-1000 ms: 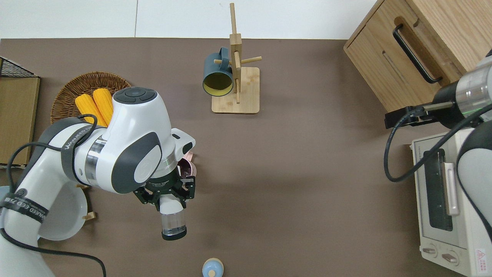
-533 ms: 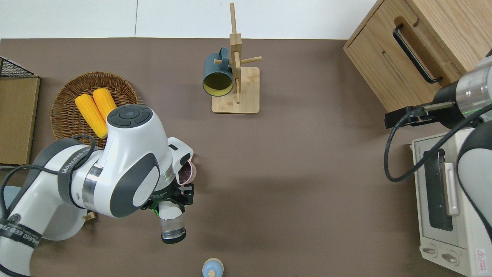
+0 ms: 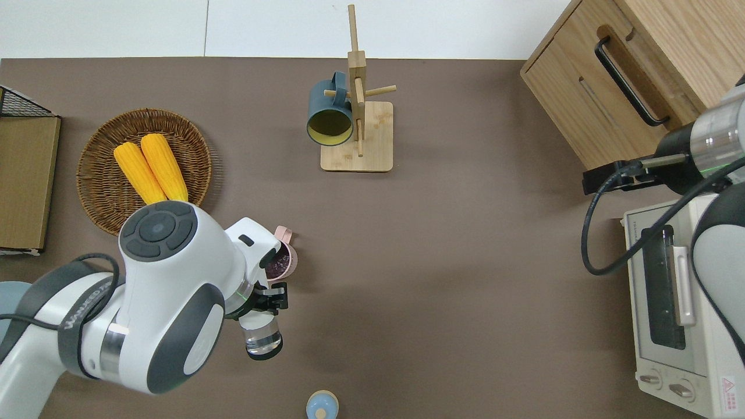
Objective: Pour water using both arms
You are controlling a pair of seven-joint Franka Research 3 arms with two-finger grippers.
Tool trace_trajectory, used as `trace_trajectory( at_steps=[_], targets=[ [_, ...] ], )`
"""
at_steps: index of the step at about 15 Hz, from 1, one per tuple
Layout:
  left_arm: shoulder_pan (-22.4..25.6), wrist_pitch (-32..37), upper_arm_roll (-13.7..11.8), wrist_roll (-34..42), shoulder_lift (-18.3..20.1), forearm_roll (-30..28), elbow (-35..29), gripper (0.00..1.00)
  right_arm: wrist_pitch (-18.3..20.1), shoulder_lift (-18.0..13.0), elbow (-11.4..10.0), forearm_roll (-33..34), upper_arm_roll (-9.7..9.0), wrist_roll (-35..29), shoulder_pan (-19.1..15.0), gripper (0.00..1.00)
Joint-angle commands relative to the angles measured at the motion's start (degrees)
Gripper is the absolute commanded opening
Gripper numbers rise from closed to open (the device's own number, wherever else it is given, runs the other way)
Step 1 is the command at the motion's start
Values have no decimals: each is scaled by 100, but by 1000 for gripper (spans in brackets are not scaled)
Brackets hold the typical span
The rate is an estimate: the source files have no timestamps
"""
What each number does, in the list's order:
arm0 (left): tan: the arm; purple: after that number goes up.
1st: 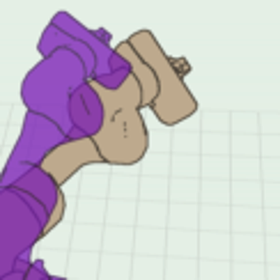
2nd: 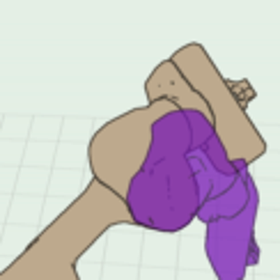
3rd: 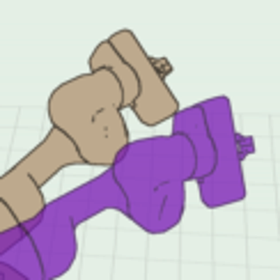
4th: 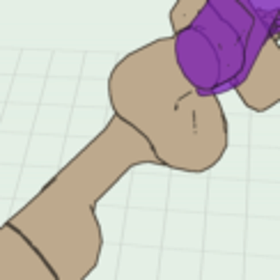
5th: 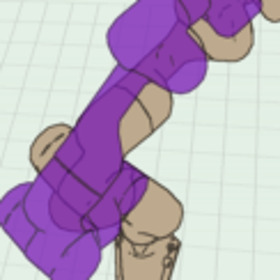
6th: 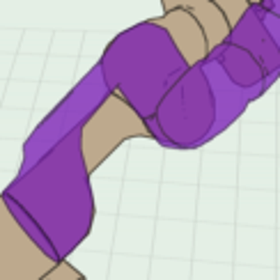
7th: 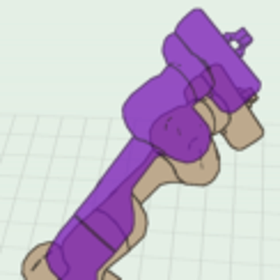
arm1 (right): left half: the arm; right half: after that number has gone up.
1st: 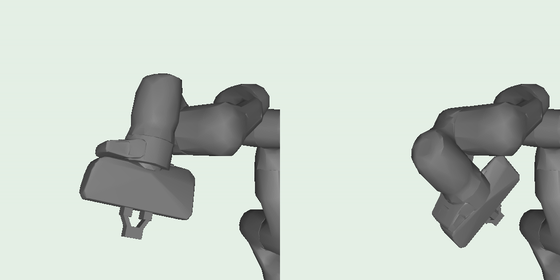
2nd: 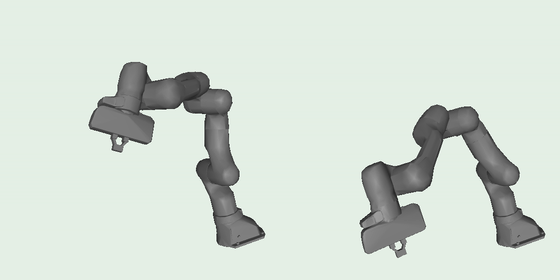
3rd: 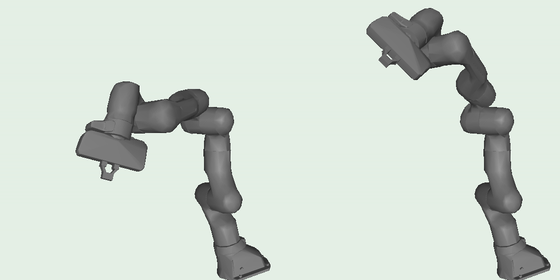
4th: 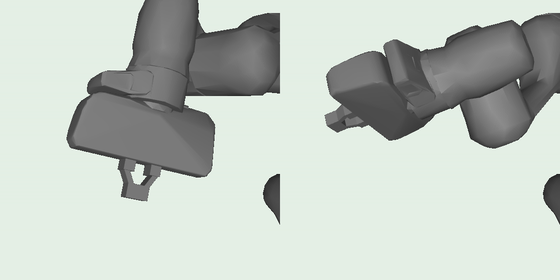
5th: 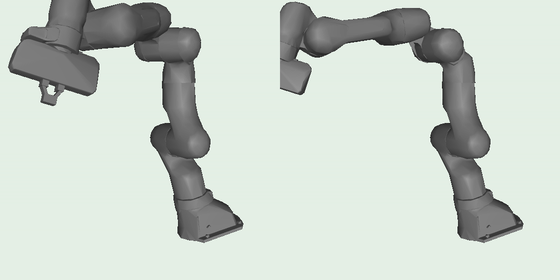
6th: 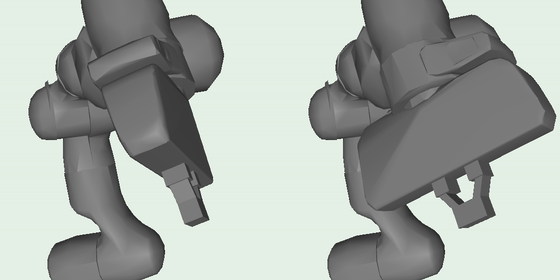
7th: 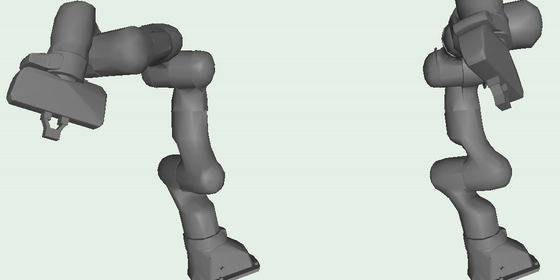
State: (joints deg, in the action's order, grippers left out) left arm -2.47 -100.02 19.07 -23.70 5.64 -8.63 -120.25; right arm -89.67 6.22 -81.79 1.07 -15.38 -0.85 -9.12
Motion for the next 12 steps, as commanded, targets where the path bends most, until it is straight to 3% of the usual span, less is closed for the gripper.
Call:
trace_trajectory(
  at_steps=[1,3,9,12],
  targets=[
    [-17,-929,-52,182,937,-332,-1078,0,-50,-42,-30,-125,-53,120,-108,992],
    [-52,-1580,18,164,974,-385,-1290,0,-50,-42,-30,-125,-53,120,-108,992],
    [-35,-1968,18,225,1368,-376,-1650,0,-50,-42,-30,-125,-53,120,-108,992],
    [157,-2494,-26,208,1378,-53,-1625,0,-50,-42,-30,-125,-53,120,-108,992]
  ],
)
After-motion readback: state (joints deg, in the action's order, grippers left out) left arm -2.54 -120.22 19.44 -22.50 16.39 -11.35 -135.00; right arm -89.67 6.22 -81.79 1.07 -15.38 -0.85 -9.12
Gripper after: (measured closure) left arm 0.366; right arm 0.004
